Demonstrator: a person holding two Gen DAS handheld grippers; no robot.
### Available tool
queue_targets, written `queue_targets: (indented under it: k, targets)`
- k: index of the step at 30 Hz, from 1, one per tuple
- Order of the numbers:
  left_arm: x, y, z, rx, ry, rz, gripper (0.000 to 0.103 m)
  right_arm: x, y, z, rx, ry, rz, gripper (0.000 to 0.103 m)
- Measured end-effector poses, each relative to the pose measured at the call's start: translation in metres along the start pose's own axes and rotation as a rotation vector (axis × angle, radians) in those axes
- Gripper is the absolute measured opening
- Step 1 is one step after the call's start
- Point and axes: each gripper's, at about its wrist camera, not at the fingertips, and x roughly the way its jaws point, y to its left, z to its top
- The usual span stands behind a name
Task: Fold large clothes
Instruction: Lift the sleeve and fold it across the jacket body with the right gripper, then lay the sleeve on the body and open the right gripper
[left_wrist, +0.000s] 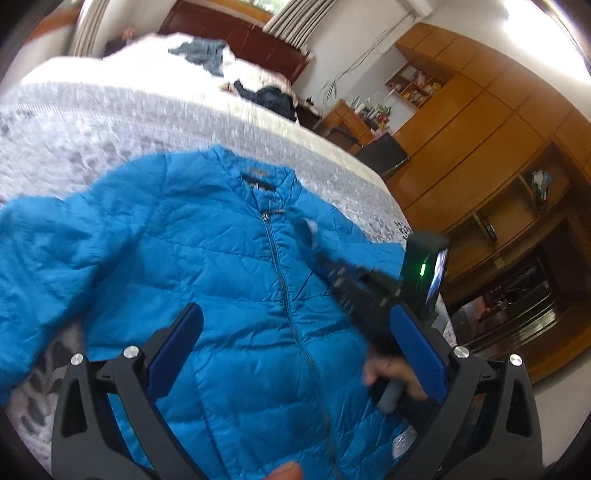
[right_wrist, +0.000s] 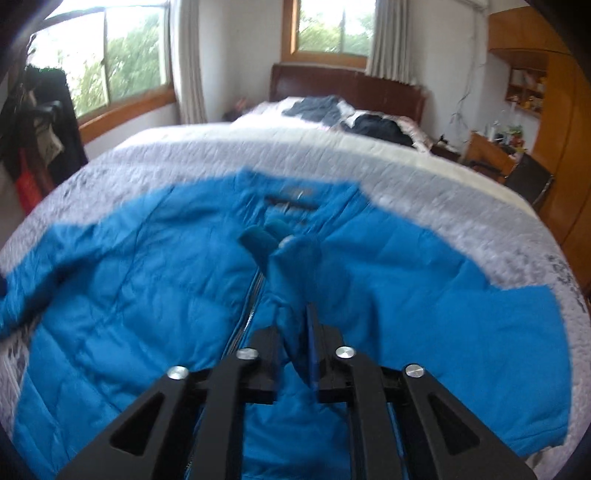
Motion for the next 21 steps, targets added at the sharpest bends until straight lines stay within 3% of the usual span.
queue_targets:
  k: [2,4,6,10,13,15,18,19,21]
  targets:
    - [0.022,0.012,0.010,-0.077,0.048,-0.042,0.100,0.000,0.004,-0.006,-0.001,0.035,0.049,0.053]
    - [0.046,0.021,0.017,-0.158,0.097,-0.098,0.100,-0.017,-0.003,-0.014,0.029,-0.004,0.056,0.059]
    - [0.074,0.025,0.021,-0.222,0.151,-0.149,0.100,-0.036,-0.013,-0.021,0.060,-0.018,0.082,0.061]
    - [0.124,0.013,0.024,-0.257,0.231,-0.177,0.100,-0.083,-0.041,-0.053,0.179,-0.078,0.132,0.066]
    - [0.162,-0.002,0.029,-0.235,0.276,-0.147,0.100,-0.115,-0.052,-0.077,0.253,-0.119,0.164,0.069]
    - [0.183,-0.004,0.030,-0.250,0.285,-0.131,0.099,-0.130,-0.057,-0.091,0.290,-0.144,0.175,0.071]
    - [0.191,0.001,0.034,-0.315,0.227,-0.118,0.096,-0.149,-0.064,-0.108,0.338,-0.176,0.176,0.073]
    - [0.190,0.000,0.036,-0.314,0.217,-0.120,0.067,-0.154,-0.067,-0.114,0.351,-0.183,0.174,0.073]
    - [0.192,-0.002,0.040,-0.290,0.237,-0.061,0.023,-0.161,-0.072,-0.121,0.372,-0.197,0.179,0.073]
